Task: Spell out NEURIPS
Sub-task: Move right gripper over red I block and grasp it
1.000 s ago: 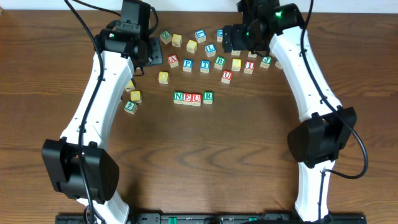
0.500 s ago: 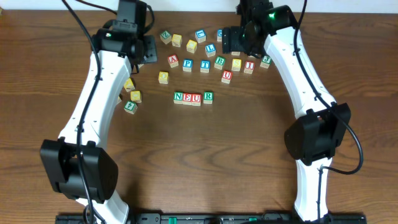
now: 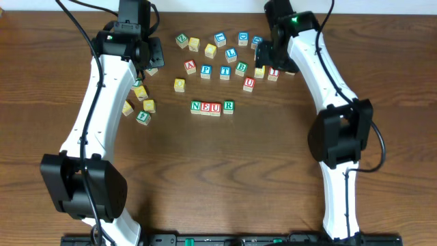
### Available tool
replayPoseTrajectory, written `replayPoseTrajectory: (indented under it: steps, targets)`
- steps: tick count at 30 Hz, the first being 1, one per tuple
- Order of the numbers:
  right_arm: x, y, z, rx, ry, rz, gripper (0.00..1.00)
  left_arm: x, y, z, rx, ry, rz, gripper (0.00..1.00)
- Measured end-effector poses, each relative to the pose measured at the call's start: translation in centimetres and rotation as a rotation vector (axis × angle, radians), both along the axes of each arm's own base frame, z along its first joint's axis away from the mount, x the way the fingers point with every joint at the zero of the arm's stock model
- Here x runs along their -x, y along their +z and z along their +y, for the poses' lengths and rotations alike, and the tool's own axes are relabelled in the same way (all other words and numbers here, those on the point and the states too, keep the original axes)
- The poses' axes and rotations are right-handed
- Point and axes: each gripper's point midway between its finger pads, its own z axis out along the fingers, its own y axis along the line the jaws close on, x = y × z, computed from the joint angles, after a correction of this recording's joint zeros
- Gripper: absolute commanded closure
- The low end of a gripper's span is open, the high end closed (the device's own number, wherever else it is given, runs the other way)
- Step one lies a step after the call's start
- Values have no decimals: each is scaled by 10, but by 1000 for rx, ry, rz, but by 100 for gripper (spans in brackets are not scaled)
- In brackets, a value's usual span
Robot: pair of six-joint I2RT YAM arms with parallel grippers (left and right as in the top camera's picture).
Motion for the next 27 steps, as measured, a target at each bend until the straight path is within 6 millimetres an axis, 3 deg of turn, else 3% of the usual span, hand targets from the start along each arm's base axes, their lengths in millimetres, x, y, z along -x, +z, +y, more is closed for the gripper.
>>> replayPoseTrajectory:
  steps: [11, 20, 27]
  targets:
    - [-8, -13, -23, -1, -47, 12, 34, 0, 0, 0, 0, 0, 0, 59]
    - [-23, -47, -21, -1, -15, 10, 37, 0, 0, 0, 0, 0, 0, 58]
    - [-26, -51, -19, -2, 0, 4, 46, 1, 0, 0, -1, 0, 4, 58]
